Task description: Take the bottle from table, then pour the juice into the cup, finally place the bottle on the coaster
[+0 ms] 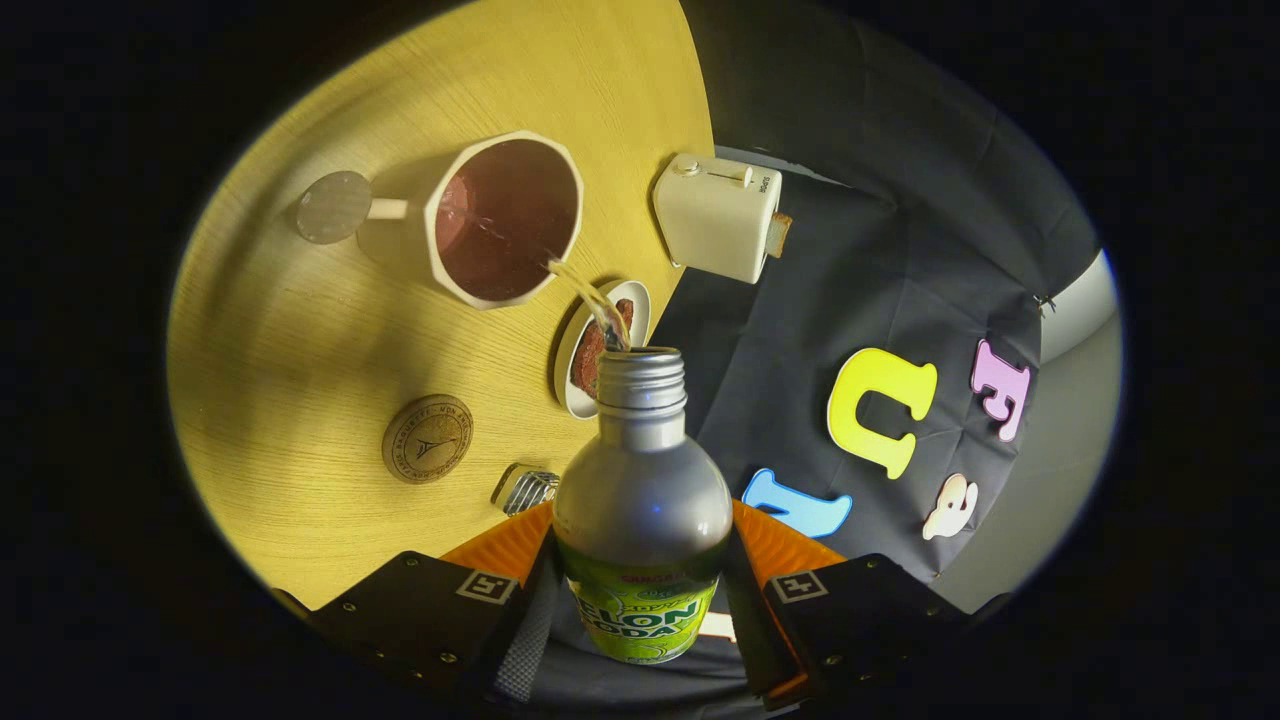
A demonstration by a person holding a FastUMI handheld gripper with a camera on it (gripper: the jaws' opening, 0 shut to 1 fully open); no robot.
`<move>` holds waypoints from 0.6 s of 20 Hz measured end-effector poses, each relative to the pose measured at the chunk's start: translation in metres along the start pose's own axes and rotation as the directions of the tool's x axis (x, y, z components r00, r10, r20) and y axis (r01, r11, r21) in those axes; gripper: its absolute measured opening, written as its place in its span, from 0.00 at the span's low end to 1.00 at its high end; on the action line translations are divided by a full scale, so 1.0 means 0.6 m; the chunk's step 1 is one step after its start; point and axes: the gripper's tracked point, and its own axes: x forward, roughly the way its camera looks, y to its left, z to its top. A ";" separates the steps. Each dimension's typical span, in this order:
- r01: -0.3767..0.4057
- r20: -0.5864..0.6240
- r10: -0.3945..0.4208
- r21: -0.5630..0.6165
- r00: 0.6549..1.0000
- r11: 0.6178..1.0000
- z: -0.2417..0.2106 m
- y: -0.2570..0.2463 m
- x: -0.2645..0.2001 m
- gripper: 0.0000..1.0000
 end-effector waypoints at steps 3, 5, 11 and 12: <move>0.003 0.003 -0.003 -0.016 1.000 1.000 0.000 -0.004 0.001 0.77; 0.004 0.008 -0.004 -0.033 1.000 0.999 -0.001 -0.005 0.000 0.77; 0.010 0.020 -0.009 -0.087 1.000 0.996 0.003 -0.014 -0.001 0.77; 0.012 0.024 -0.009 -0.098 1.000 0.995 0.004 -0.015 -0.001 0.77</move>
